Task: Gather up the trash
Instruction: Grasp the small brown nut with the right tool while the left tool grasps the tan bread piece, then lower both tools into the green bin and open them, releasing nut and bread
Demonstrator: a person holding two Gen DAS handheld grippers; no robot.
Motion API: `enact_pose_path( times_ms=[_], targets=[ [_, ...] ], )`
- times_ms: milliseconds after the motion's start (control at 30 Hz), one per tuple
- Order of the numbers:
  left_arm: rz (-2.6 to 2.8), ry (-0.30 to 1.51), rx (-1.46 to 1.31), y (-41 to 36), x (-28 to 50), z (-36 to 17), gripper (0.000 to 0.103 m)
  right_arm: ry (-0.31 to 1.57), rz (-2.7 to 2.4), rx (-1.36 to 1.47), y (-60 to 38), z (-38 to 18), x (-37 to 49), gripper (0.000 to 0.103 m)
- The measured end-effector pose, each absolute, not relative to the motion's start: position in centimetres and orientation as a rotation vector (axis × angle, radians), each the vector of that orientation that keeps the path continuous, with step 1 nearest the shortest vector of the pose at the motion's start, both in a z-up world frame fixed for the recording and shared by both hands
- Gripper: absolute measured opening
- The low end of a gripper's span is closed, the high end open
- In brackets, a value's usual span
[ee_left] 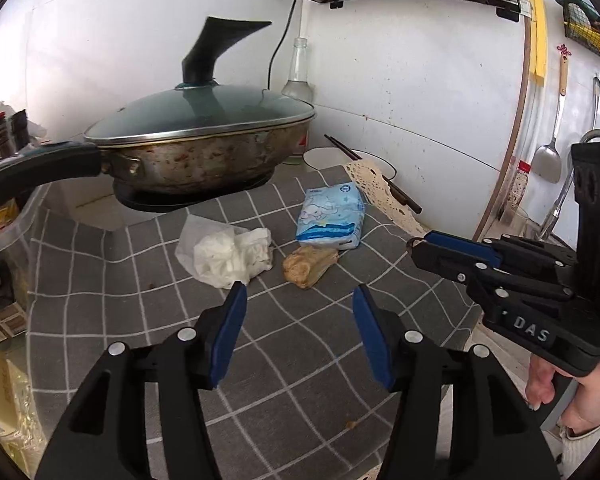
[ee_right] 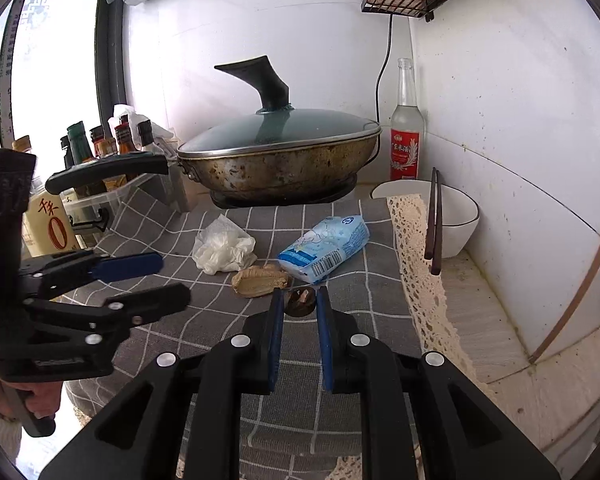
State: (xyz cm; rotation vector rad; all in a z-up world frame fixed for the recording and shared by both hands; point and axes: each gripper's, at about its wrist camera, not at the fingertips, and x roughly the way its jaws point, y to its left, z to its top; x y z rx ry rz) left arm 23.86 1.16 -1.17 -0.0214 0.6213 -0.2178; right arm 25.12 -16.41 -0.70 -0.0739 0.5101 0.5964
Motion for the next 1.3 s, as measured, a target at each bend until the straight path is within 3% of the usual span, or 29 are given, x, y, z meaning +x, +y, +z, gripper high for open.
enact_pose_path(
  times_ms=[567, 667, 1033, 1300],
  targets=[
    [-0.192, 0.834, 0.008, -1.7, 32.6, -3.9, 0.057, 0.507, 0.633, 0.009, -19.6, -1.5, 25.2, 0.016],
    [-0.178, 0.830, 0.034, -1.7, 33.2, -3.9, 0.048, 0.509, 0.634, 0.019, -19.9, -1.7, 25.1, 0.016],
    [-0.181, 0.761, 0.044, -1.8, 30.4, -2.4, 0.047, 0.494, 0.641, 0.018, -20.8, -0.5, 22.7, 0.016],
    [-0.193, 0.631, 0.070, -3.2, 23.4, 0.1, 0.047, 0.467, 0.643, 0.004, -21.2, 1.0, 18.5, 0.016]
  ],
)
